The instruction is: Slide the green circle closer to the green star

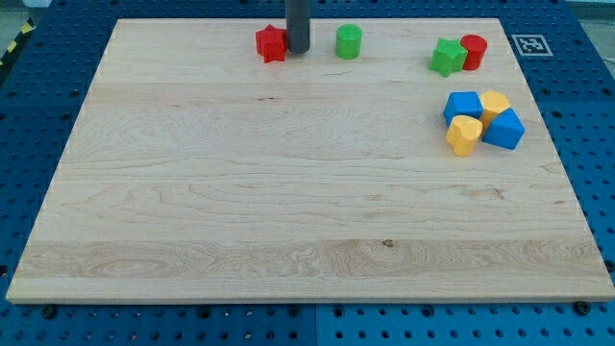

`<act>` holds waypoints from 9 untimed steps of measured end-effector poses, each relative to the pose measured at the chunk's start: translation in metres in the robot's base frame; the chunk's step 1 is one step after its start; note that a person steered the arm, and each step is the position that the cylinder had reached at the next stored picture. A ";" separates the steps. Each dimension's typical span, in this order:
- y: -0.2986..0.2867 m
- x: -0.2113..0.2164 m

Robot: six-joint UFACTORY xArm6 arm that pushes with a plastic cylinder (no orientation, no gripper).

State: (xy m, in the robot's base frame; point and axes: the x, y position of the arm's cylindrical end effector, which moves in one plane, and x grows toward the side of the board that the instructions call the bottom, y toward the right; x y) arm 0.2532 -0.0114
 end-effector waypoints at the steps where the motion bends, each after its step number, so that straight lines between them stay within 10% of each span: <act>1: 0.023 -0.007; 7: 0.158 0.010; 9: 0.072 0.010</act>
State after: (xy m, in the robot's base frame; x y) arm 0.2629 0.0611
